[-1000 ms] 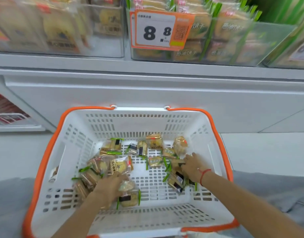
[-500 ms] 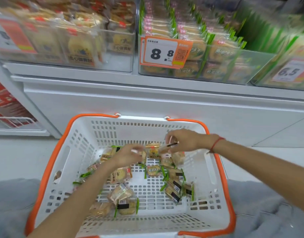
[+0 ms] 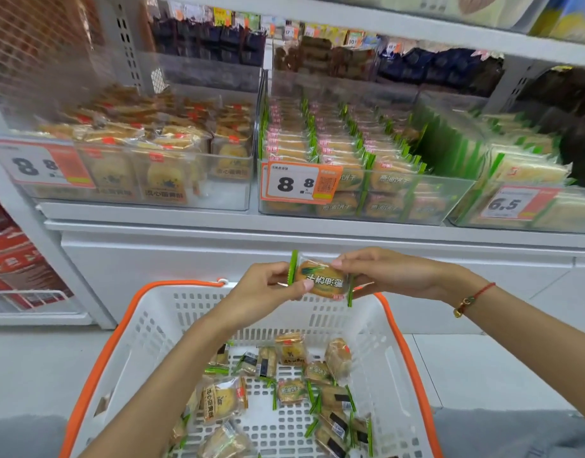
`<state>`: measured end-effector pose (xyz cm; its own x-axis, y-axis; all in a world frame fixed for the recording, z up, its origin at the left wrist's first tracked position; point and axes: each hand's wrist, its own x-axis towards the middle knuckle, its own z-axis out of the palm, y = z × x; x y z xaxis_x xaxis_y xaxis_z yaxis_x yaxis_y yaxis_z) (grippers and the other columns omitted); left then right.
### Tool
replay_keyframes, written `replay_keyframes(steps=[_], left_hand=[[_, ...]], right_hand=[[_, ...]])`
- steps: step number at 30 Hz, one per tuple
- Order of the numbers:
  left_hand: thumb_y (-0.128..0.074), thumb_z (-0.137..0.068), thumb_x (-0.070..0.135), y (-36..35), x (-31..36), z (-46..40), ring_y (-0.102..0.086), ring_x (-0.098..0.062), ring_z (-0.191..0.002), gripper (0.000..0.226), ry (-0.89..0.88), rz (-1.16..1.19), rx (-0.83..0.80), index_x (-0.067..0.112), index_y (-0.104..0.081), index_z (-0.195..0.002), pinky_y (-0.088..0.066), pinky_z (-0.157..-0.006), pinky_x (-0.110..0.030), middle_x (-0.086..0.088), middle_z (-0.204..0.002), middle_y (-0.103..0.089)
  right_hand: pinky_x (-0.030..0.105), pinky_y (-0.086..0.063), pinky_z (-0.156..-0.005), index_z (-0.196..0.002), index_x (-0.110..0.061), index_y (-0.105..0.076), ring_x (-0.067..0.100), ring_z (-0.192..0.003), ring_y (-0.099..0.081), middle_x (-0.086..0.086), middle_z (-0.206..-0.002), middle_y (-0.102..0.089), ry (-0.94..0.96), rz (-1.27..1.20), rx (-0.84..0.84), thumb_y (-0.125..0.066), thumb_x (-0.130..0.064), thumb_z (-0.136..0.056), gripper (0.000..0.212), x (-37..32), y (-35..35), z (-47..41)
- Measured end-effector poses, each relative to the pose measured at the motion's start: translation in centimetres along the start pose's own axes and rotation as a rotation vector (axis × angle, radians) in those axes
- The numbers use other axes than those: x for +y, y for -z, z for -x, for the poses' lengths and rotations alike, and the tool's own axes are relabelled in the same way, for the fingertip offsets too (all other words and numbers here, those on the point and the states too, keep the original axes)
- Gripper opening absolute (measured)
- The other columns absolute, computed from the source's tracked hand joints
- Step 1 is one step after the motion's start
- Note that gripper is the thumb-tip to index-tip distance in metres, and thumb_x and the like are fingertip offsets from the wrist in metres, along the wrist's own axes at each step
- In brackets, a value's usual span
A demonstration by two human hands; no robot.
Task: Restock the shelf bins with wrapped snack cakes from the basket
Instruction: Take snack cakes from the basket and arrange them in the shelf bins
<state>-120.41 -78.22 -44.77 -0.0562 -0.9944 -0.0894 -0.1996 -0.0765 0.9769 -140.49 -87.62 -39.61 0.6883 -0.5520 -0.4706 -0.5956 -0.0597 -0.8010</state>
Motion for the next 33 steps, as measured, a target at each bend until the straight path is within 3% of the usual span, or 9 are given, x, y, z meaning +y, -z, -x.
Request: replay_keyframes(steps=[5,11,15,19,21,23,26,28,33], left_hand=[[-0.067,-0.087,0.032,-0.7,1.5,-0.8,-0.068,-0.001,-0.086,0.020,0.084,0.167,0.116,0.025,-0.068,-0.106,-0.049,-0.079,-0.013,0.011,-0.091,-0.074],[-0.077,-0.077,0.032,-3.2,3.3,-2.0,-0.062,-0.003,-0.092,0.025,0.031,-0.029,0.099,0.028,-0.066,-0.099,-0.042,-0.066,-0.005,0.009,-0.098,-0.069],[-0.071,-0.084,0.029,-3.4,4.3,-2.7,-0.063,-0.006,-0.097,0.024,0.008,0.067,0.133,0.024,-0.066,-0.107,-0.045,-0.067,-0.004,0.008,-0.101,-0.068],[-0.073,-0.082,0.028,-3.7,5.3,-3.1,-0.065,0.000,-0.093,0.020,-0.052,0.169,0.203,0.027,-0.068,-0.102,-0.045,-0.065,-0.003,0.010,-0.097,-0.071],[-0.076,-0.079,0.026,-3.8,5.8,-3.3,-0.066,-0.002,-0.093,0.022,-0.107,0.188,0.204,0.028,-0.067,-0.099,-0.048,-0.070,-0.007,0.011,-0.096,-0.071],[-0.076,-0.079,0.029,-3.5,6.1,-3.4,-0.063,0.001,-0.096,0.024,-0.216,0.093,0.262,0.032,-0.064,-0.099,-0.048,-0.077,-0.011,0.017,-0.097,-0.070],[-0.056,-0.091,0.044,-1.0,7.1,-4.0,-0.050,0.004,-0.104,0.016,-0.492,-0.330,0.689,0.037,-0.057,-0.105,-0.035,-0.090,-0.007,0.024,-0.110,-0.058],[-0.045,-0.092,0.038,1.2,7.8,-5.0,-0.043,-0.003,-0.111,0.029,-0.614,-0.512,0.845,0.024,-0.056,-0.115,-0.022,-0.096,-0.002,0.014,-0.118,-0.052],[-0.054,-0.093,0.020,5.8,10.5,-9.5,-0.042,-0.020,-0.121,0.037,-0.515,-0.714,0.911,0.011,-0.047,-0.129,-0.038,-0.097,-0.034,-0.005,-0.135,-0.046]], right_hand=[[0.025,-0.052,-0.091,-0.101,-0.012,-0.068,0.013,-0.095,-0.068,0.003,-0.101,-0.074,0.109,-0.146,0.206,-0.067,-0.022,-0.087,0.018,-0.6,0.8,0.6],[0.026,-0.051,-0.090,-0.106,-0.018,-0.068,0.014,-0.095,-0.069,0.005,-0.097,-0.075,0.189,-0.289,0.475,-0.079,-0.028,-0.069,0.040,-1.3,1.2,0.6],[0.016,-0.053,-0.077,-0.103,-0.016,-0.069,0.010,-0.087,-0.069,0.004,-0.093,-0.075,0.203,-0.252,0.579,-0.079,-0.024,-0.075,0.031,-1.6,1.1,1.0],[0.024,-0.052,-0.084,-0.110,-0.017,-0.065,0.011,-0.098,-0.066,0.000,-0.103,-0.072,0.204,-0.269,0.586,-0.075,-0.030,-0.079,0.035,-1.9,1.0,1.1],[0.019,-0.050,-0.082,-0.105,-0.018,-0.066,0.008,-0.096,-0.066,-0.003,-0.099,-0.073,0.249,-0.267,0.590,-0.072,-0.028,-0.082,0.025,-2.2,0.9,1.3],[0.011,-0.048,-0.075,-0.096,-0.021,-0.067,0.003,-0.085,-0.067,-0.007,-0.086,-0.074,0.307,-0.256,0.652,-0.071,-0.023,-0.083,0.014,-2.6,1.1,1.7],[0.007,-0.046,-0.065,-0.088,-0.026,-0.066,-0.003,-0.070,-0.064,-0.008,-0.075,-0.072,0.382,-0.169,0.813,-0.074,-0.019,-0.079,0.013,-4.0,2.8,2.8],[0.007,-0.047,-0.065,-0.086,-0.028,-0.066,-0.005,-0.067,-0.062,-0.005,-0.076,-0.070,0.406,-0.070,0.912,-0.075,-0.017,-0.079,0.016,-4.6,4.7,3.4],[0.018,-0.048,-0.076,-0.103,-0.019,-0.068,0.014,-0.083,-0.063,0.000,-0.089,-0.069,0.351,0.226,1.078,-0.069,-0.015,-0.086,0.017,-6.3,10.7,4.0]])
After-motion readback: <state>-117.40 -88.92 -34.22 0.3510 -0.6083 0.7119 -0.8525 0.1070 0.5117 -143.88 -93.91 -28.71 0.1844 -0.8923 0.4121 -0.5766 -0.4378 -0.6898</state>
